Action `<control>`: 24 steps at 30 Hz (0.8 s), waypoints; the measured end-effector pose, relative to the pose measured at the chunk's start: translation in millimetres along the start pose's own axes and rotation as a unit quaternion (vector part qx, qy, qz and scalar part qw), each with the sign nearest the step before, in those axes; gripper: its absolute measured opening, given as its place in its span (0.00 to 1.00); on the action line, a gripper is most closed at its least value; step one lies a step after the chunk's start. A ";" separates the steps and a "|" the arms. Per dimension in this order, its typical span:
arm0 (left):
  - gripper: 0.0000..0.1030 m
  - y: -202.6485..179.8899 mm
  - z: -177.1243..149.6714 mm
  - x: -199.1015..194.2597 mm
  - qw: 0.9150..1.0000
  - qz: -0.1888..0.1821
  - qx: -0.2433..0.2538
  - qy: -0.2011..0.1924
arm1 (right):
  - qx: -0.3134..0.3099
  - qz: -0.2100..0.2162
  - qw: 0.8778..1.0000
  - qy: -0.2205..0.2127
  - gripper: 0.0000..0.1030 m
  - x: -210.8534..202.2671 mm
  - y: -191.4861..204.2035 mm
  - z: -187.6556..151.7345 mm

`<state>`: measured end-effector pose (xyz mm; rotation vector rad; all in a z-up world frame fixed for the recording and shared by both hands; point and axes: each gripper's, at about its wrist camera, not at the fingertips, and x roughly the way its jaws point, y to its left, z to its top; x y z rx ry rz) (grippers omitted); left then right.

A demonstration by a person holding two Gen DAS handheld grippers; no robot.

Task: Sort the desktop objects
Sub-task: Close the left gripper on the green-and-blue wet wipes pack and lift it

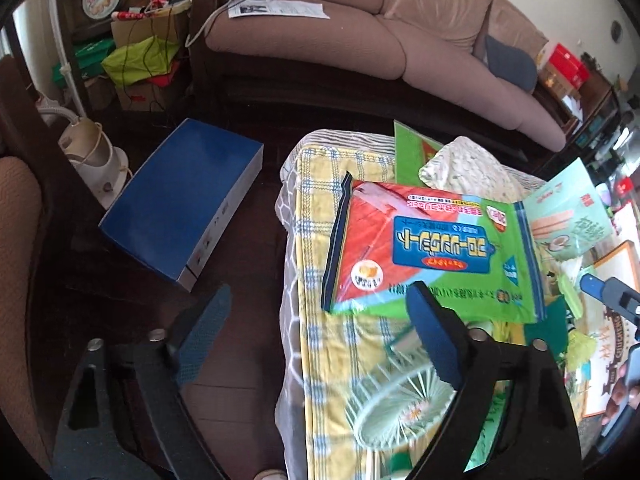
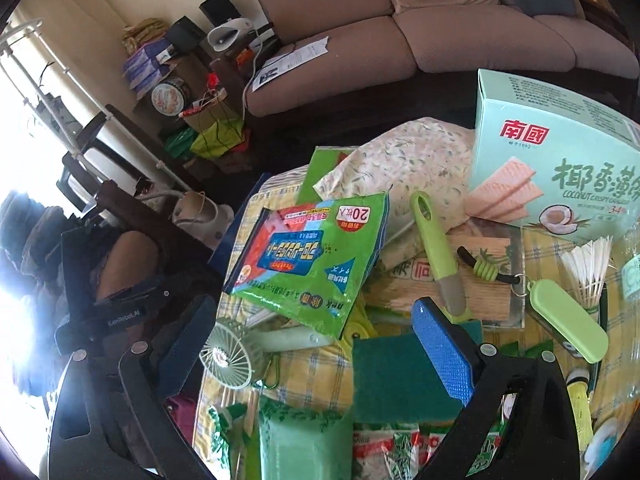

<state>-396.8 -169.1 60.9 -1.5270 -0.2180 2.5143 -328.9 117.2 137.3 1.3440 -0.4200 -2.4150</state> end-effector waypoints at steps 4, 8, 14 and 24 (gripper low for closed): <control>0.63 5.9 5.9 25.7 1.000 -0.026 -0.008 0.014 | -0.001 -0.005 1.000 0.014 0.80 26.6 -3.6 6.6; 0.58 4.2 9.0 39.5 0.999 -0.044 -0.004 0.014 | 0.011 -0.005 1.000 0.027 0.70 46.4 -10.3 7.6; 0.56 8.2 11.8 57.0 0.998 -0.053 -0.010 0.022 | 0.027 0.016 0.999 0.037 0.55 62.8 -17.5 7.5; 0.55 12.5 10.2 71.3 0.996 -0.082 -0.023 0.029 | 0.042 0.011 0.998 0.046 0.39 69.1 -21.7 5.2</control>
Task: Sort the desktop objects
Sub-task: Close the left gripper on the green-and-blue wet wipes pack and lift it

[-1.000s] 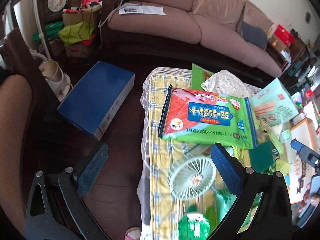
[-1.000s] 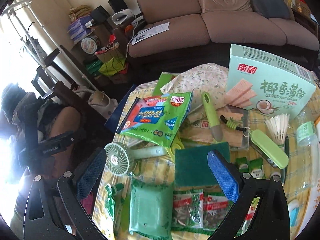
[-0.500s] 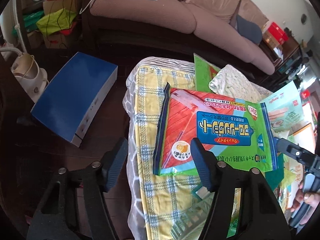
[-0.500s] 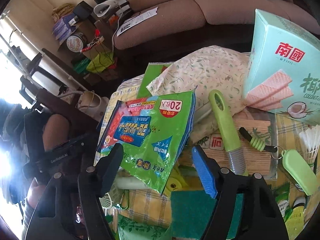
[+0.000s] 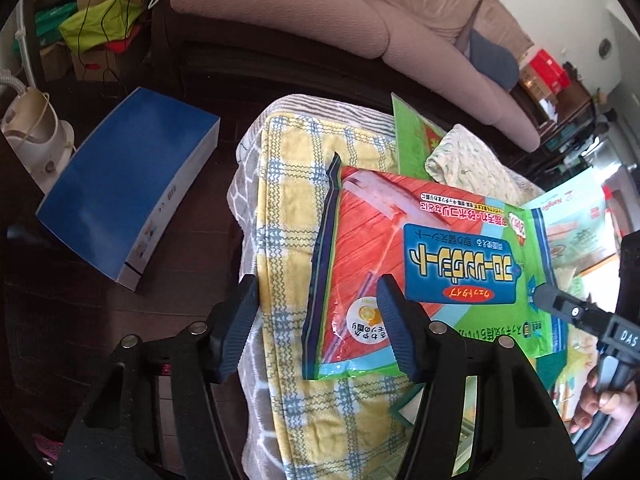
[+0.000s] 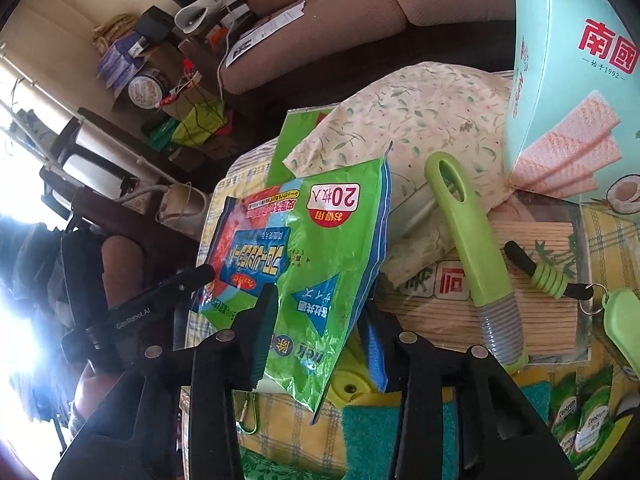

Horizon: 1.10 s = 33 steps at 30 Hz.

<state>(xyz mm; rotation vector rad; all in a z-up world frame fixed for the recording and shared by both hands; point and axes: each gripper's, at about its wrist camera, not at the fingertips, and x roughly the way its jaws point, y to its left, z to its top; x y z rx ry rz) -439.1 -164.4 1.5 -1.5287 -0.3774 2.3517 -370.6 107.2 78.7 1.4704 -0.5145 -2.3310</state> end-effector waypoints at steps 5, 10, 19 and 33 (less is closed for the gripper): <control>0.55 5.3 -1.9 -0.4 1.000 -0.018 -0.010 -0.001 | -0.007 0.025 1.000 0.001 0.25 -9.8 13.5 -1.2; 0.55 11.6 -3.1 -0.9 0.999 -0.033 -0.024 -0.001 | -0.014 0.032 0.999 0.021 0.30 3.3 21.4 -1.5; 0.35 23.9 -4.9 -8.2 0.998 -0.058 -0.033 -0.005 | -0.009 0.064 0.998 0.024 0.26 11.2 26.6 -8.9; 0.31 51.1 -18.1 -34.7 0.985 -0.145 -0.095 -0.019 | -0.090 0.070 0.993 -0.009 0.19 -20.4 89.0 -7.2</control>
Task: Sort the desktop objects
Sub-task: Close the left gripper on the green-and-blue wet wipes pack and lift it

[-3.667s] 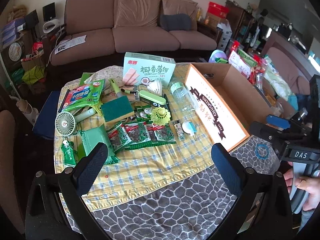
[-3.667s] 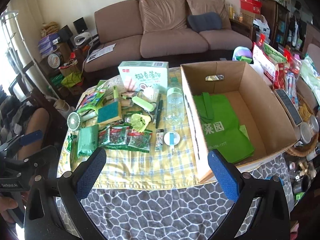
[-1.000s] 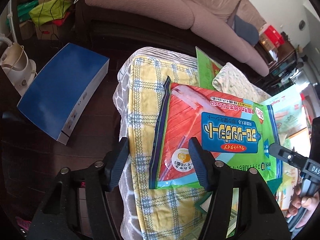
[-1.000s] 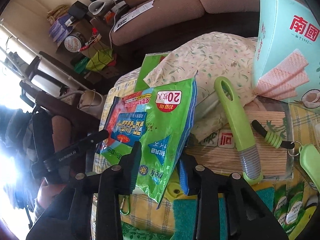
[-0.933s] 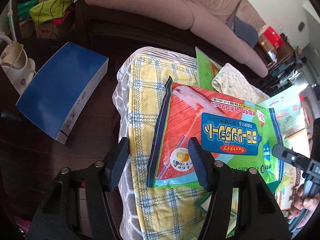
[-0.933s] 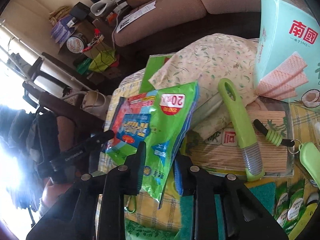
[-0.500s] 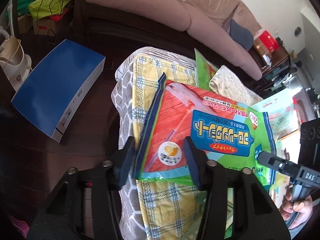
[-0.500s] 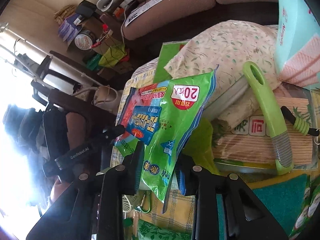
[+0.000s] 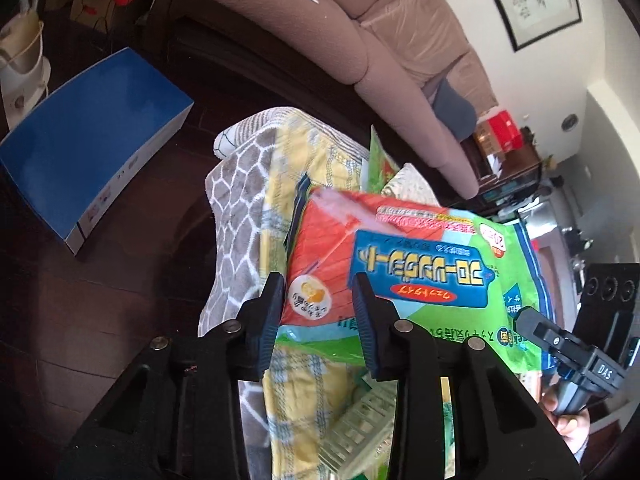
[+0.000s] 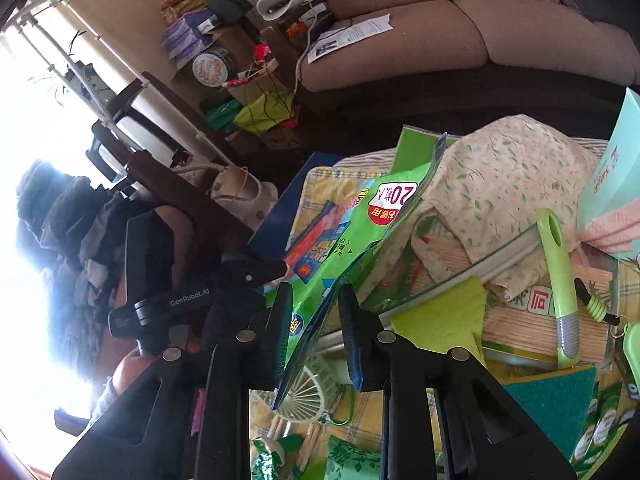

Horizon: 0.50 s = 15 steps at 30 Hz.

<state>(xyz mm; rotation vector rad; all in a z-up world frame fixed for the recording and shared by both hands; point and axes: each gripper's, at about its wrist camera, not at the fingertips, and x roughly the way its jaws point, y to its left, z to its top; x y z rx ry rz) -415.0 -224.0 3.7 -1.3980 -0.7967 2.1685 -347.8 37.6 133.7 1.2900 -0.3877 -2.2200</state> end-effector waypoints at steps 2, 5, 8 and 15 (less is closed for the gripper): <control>0.31 2.9 -5.0 -1.1 1.000 0.009 0.000 0.009 | -0.004 0.000 1.000 0.002 0.19 -1.1 8.5 -3.5; 0.31 11.6 -12.0 -0.1 1.000 0.017 -0.013 0.020 | -0.008 -0.016 1.000 0.020 0.19 8.9 14.2 -14.1; 0.31 22.3 -13.7 -5.6 0.999 0.000 -0.032 0.015 | 0.010 -0.010 1.000 0.020 0.18 14.2 6.8 -21.0; 0.47 45.8 -6.9 1.5 0.996 -0.030 -0.078 0.014 | 0.006 -0.020 0.999 0.030 0.16 19.7 3.4 -23.8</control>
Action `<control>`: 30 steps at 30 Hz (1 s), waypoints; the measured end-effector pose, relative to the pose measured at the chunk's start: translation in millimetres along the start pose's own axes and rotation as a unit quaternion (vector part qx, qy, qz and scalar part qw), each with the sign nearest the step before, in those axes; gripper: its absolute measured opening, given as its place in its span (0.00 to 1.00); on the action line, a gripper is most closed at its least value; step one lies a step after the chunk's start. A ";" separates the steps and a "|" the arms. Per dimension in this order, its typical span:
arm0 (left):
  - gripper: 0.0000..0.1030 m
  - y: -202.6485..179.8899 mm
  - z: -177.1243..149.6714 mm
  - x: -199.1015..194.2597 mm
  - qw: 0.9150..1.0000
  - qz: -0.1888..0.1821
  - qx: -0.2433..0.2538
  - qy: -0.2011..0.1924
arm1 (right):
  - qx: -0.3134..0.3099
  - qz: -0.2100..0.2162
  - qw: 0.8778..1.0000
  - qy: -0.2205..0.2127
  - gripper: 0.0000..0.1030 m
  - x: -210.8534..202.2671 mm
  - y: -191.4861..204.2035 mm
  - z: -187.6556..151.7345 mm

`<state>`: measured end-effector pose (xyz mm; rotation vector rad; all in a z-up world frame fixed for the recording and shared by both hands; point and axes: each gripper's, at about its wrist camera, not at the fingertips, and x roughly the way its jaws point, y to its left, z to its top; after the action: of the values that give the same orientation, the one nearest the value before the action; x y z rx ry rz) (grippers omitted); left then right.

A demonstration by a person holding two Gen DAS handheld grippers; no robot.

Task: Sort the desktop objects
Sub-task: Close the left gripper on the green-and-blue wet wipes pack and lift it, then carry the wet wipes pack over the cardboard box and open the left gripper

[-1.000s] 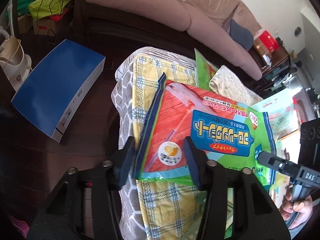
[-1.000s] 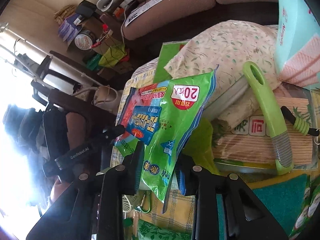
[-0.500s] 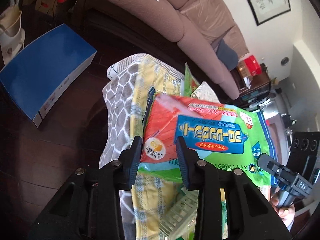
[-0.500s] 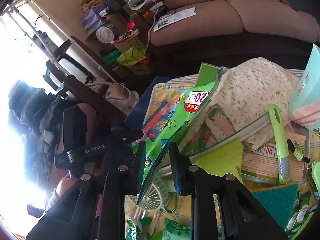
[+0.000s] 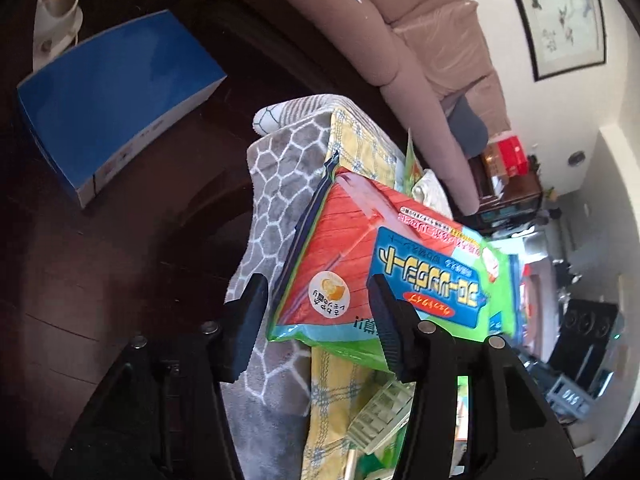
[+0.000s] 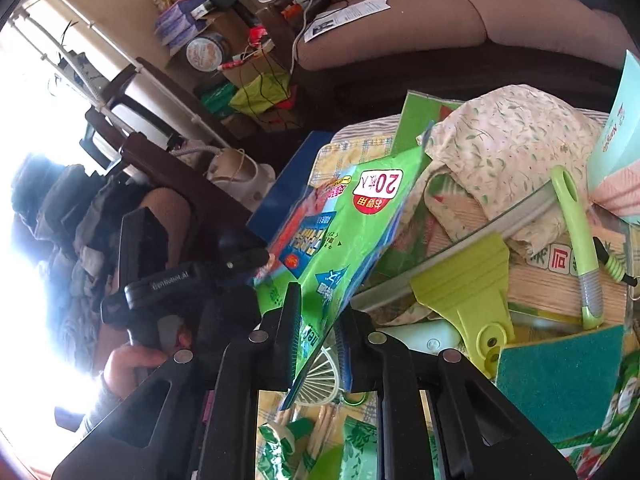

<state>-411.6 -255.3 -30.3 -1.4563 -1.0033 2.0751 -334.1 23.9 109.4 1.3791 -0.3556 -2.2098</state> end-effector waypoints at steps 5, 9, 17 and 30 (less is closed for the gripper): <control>0.27 -8.1 -2.0 4.0 0.999 0.015 0.033 -0.004 | 0.002 -0.007 1.000 0.002 0.16 6.4 -8.7 -2.2; 0.26 -13.6 -0.5 -13.2 0.999 0.001 0.043 -0.019 | -0.007 -0.007 1.000 -0.005 0.16 2.5 -8.1 -1.7; 0.26 -57.6 -3.6 -60.3 0.997 0.009 0.068 -0.045 | -0.067 -0.009 0.997 -0.044 0.16 -35.0 29.9 -0.9; 0.20 -240.0 -70.0 -91.0 0.985 0.006 0.171 -0.038 | -0.061 -0.022 0.992 -0.106 0.16 -207.5 13.5 -38.2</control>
<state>-329.9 -137.6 193.9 -1.2187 -0.6232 2.1945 -222.3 127.4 256.0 1.1012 -0.2607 -2.3780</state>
